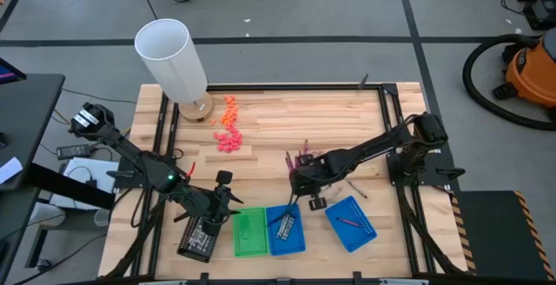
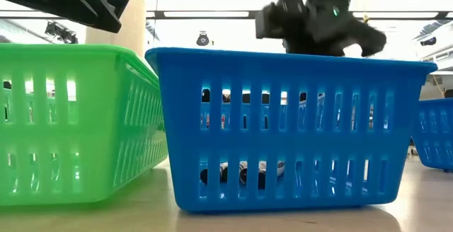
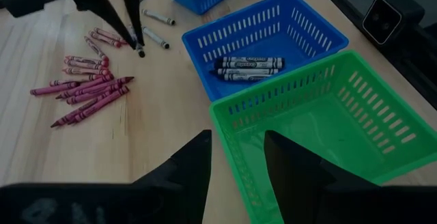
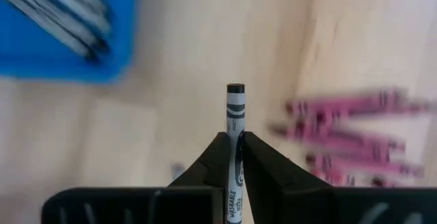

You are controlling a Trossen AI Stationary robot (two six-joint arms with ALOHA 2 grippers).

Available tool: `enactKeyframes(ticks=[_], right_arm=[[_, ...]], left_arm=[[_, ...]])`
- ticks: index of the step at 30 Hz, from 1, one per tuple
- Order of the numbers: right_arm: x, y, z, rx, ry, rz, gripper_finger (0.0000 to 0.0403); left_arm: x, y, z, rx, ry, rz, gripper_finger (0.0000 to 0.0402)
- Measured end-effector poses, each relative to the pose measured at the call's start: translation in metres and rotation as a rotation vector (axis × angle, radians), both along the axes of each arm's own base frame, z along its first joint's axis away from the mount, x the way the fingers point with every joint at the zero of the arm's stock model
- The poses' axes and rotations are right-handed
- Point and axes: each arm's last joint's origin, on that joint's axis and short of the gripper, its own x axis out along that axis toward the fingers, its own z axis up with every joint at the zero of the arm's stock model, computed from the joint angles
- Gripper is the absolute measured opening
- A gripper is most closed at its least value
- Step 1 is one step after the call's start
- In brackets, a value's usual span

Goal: Sort crayons
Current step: Put the black crayon into the left blue bin

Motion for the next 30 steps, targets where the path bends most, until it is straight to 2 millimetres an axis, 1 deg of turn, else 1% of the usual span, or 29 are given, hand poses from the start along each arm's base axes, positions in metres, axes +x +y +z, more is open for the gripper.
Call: enactKeyframes(ticks=[4,8,12,16,20,26,28,30], right_arm=[[0.012,0.014,0.013,0.081,-0.120,0.089,0.0038],[0.018,0.030,0.019,0.144,-0.223,0.213,0.0038],[0.017,0.048,0.022,0.118,-0.288,0.350,0.0038],[0.017,0.061,0.024,0.090,-0.345,0.399,0.0039],[0.017,0.067,0.025,0.097,-0.397,0.409,0.0041],[0.014,0.068,0.011,0.107,-0.490,0.413,0.0049],[0.013,0.067,0.006,0.093,-0.497,0.399,0.0052],[0.013,0.067,0.006,0.091,-0.501,0.387,0.0058]], left_arm=[[0.000,0.000,0.000,0.000,0.000,0.000,0.0146],[0.000,0.000,0.000,0.000,0.000,0.000,0.0146],[0.000,0.000,0.000,0.000,0.000,0.000,0.0146],[0.000,0.000,0.000,0.001,0.000,-0.001,0.0146],[0.000,0.000,0.000,0.001,-0.001,-0.001,0.0146],[0.000,0.000,0.000,-0.008,0.000,0.005,0.0146],[0.000,0.000,0.000,-0.013,0.001,0.009,0.0146],[0.000,0.000,0.000,-0.015,0.001,0.009,0.0146]])
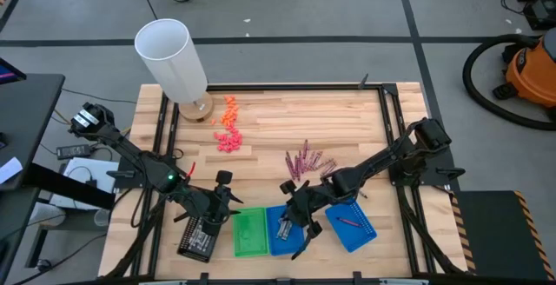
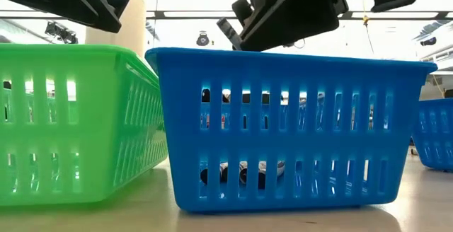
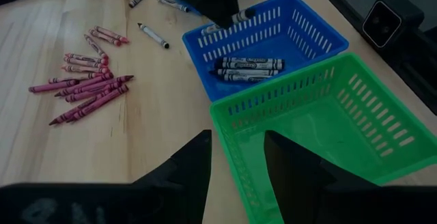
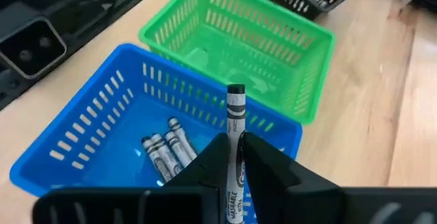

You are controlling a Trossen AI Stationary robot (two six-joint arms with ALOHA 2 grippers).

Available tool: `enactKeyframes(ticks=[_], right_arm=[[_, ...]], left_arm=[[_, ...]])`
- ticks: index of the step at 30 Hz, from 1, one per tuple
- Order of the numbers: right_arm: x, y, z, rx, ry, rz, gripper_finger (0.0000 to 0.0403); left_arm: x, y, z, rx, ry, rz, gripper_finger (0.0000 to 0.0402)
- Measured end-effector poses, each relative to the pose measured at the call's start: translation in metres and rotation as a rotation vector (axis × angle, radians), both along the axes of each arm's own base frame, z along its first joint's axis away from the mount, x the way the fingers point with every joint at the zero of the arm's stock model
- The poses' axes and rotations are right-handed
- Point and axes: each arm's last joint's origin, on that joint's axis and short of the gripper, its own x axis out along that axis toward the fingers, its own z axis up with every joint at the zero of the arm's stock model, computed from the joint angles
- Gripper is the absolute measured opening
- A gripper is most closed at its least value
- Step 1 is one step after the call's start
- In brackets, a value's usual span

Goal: Sort crayons
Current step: Put the black crayon into the left blue bin

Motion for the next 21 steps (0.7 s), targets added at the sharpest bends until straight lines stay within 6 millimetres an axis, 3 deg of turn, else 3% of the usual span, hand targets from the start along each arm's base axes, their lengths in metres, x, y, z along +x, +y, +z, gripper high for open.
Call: enactKeyframes(ticks=[10,21], right_arm=[[-0.002,-0.001,-0.002,-0.005,0.012,-0.040,0.0119],[-0.031,-0.018,0.036,-0.145,0.133,-0.168,0.0125]], left_arm=[[0.000,0.000,0.000,-0.001,0.000,0.001,0.0146],[0.000,0.001,0.000,0.003,0.004,0.002,0.0146]])
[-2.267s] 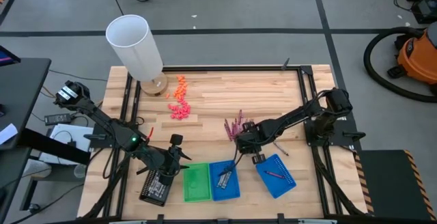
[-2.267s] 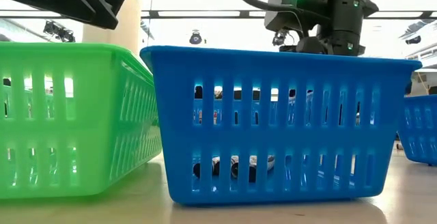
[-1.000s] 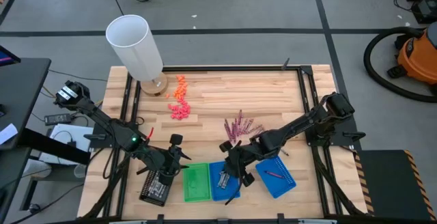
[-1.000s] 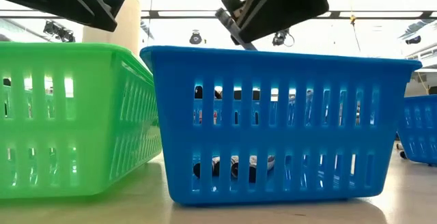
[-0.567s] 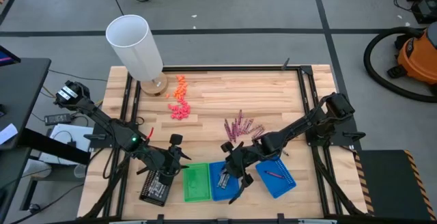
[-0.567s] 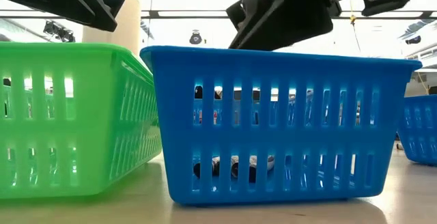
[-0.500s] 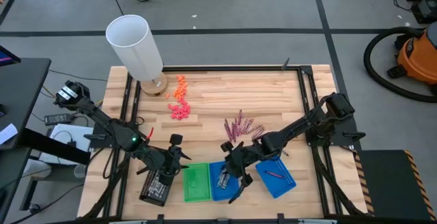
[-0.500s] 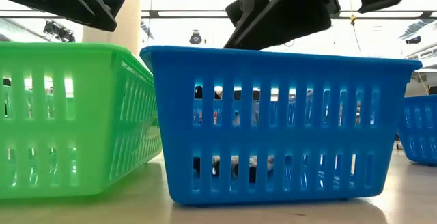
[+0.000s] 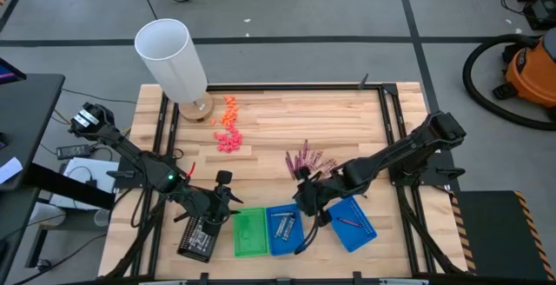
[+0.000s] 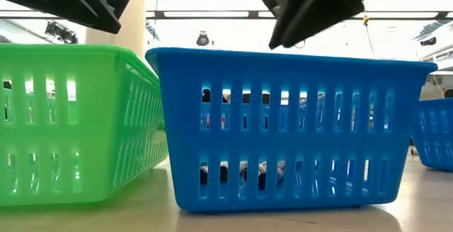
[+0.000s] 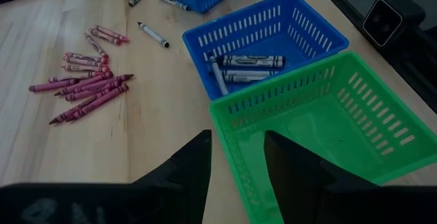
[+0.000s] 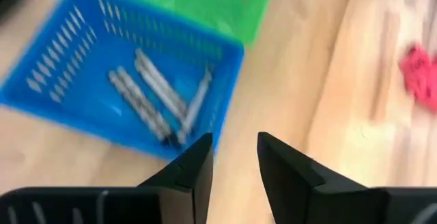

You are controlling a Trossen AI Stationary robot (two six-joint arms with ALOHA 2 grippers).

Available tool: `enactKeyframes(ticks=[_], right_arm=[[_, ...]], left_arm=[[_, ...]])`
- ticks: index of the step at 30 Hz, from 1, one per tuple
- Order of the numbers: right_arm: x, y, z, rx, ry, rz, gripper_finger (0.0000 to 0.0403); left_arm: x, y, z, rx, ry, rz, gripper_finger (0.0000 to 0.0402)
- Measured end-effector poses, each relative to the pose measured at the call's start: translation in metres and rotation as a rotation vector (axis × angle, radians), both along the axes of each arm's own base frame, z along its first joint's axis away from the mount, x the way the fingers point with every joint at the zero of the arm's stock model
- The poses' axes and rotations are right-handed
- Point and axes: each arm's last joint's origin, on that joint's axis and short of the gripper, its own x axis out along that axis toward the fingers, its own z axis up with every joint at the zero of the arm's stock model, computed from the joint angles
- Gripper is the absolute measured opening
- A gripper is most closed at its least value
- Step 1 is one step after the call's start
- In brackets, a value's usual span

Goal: Sort crayons
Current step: Put the black crayon into the left blue bin

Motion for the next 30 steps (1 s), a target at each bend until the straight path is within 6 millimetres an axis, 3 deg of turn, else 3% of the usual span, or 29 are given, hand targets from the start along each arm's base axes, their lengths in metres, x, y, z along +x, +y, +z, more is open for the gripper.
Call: enactKeyframes(ticks=[9,14,30], right_arm=[[-0.021,-0.012,-0.020,-0.091,0.229,-0.120,0.0124],[-0.026,-0.017,-0.023,-0.050,0.303,-0.216,0.0124],[-0.009,-0.040,-0.068,0.092,0.540,-0.324,0.0134]], left_arm=[[0.000,0.000,0.000,0.002,0.000,-0.001,0.0146],[0.000,0.000,0.000,0.015,-0.003,-0.011,0.0146],[0.000,0.000,0.001,0.036,-0.015,-0.006,0.0146]])
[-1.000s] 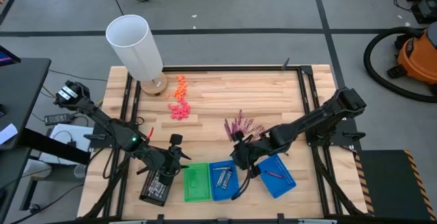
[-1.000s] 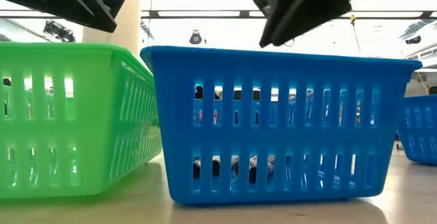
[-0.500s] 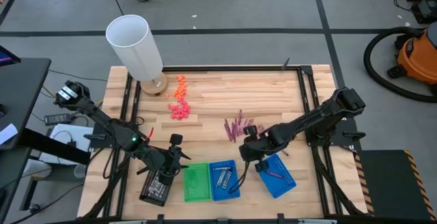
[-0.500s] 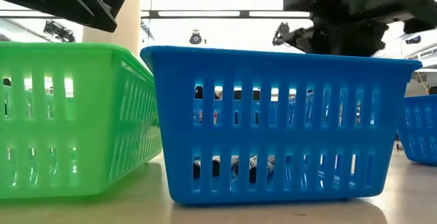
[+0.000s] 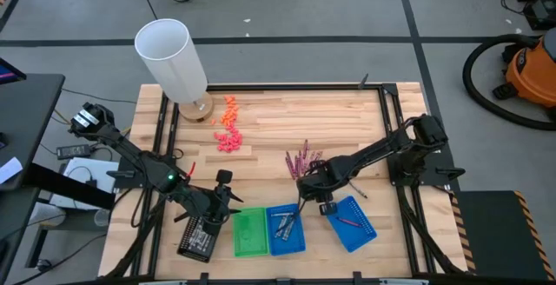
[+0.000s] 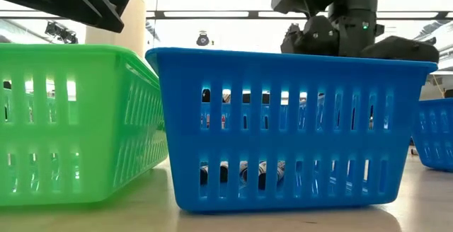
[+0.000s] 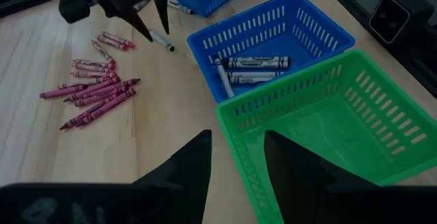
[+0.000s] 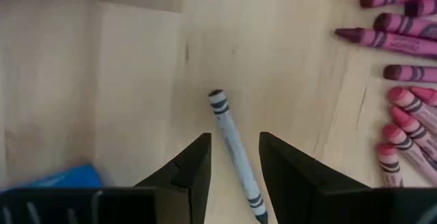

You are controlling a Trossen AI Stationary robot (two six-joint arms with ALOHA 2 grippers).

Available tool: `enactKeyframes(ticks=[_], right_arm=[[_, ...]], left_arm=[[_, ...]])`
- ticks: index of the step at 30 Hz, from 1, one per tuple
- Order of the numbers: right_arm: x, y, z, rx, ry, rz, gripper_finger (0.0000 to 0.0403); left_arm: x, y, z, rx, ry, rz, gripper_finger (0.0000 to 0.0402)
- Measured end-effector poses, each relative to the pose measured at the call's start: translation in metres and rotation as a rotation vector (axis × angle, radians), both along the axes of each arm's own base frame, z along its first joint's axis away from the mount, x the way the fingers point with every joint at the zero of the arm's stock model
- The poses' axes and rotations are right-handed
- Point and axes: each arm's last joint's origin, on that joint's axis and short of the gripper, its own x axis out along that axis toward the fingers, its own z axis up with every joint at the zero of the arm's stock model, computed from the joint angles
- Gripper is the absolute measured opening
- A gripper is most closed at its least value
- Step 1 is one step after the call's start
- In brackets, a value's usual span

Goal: Sort crayons
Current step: Put the black crayon into the left blue bin

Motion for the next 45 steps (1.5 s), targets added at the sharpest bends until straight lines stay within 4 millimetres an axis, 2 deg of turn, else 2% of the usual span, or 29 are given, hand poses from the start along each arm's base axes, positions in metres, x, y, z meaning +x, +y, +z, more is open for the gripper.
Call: enactKeyframes(ticks=[5,11,17,31,35,45], right_arm=[[0.003,0.000,-0.001,-0.003,0.008,0.007,0.0134],[0.005,0.001,-0.018,-0.036,0.062,0.023,0.0134],[0.006,0.001,-0.019,-0.063,0.057,0.034,0.0130],[0.006,0.001,-0.019,-0.060,0.058,0.065,0.0041],[0.012,0.003,-0.011,-0.074,0.062,0.063,0.0031],[0.038,0.028,0.040,-0.084,-0.106,0.156,0.0040]], left_arm=[[0.000,0.000,0.000,0.001,0.001,0.000,0.0146],[0.000,0.000,0.000,0.006,0.005,-0.002,0.0146],[0.000,0.000,-0.001,0.006,0.007,0.000,0.0146],[-0.001,0.000,-0.001,-0.001,0.008,0.003,0.0146],[-0.001,0.000,-0.001,-0.007,0.009,0.007,0.0146],[-0.001,0.000,-0.001,-0.012,0.010,0.010,0.0146]])
